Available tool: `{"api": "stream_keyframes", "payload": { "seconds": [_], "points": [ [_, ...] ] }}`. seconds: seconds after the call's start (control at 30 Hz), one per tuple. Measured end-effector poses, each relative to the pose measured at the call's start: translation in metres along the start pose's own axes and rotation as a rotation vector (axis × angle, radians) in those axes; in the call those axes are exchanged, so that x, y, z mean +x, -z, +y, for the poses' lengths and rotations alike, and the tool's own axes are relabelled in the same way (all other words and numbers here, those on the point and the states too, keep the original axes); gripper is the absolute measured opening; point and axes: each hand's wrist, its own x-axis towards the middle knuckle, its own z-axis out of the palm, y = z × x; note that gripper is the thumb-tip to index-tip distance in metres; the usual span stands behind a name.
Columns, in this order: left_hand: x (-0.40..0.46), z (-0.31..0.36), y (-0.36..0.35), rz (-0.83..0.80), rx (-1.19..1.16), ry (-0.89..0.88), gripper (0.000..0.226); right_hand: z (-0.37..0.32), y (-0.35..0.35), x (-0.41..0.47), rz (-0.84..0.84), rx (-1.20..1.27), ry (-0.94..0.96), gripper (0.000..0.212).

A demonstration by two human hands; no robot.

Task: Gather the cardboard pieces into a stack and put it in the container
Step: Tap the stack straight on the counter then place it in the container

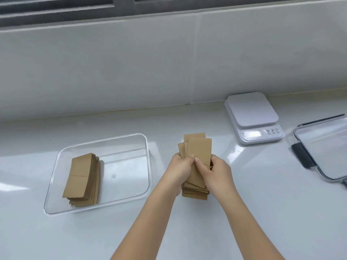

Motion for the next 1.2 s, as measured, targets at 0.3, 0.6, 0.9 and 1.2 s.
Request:
{"api": "stream_keyframes", "payload": {
  "seconds": [0.3, 0.6, 0.9, 1.2],
  "points": [
    [0.023, -0.019, -0.010, 0.158, 0.179, 0.084, 0.058, 0.016, -0.014, 0.014, 0.143, -0.365, -0.010, 0.053],
    [0.031, -0.028, -0.002, 0.112, -0.214, 0.121, 0.054, 0.018, -0.010, 0.021, -0.040, 0.070, -0.242, 0.108],
    [0.009, -0.032, 0.010, -0.056, -0.177, 0.108, 0.045, 0.023, -0.014, 0.010, -0.205, 0.223, -0.288, 0.076],
    [-0.057, -0.058, 0.033, -0.300, -0.170, -0.126, 0.043, 0.018, 0.004, -0.059, -0.344, 0.365, -0.130, 0.059]
  ]
}}
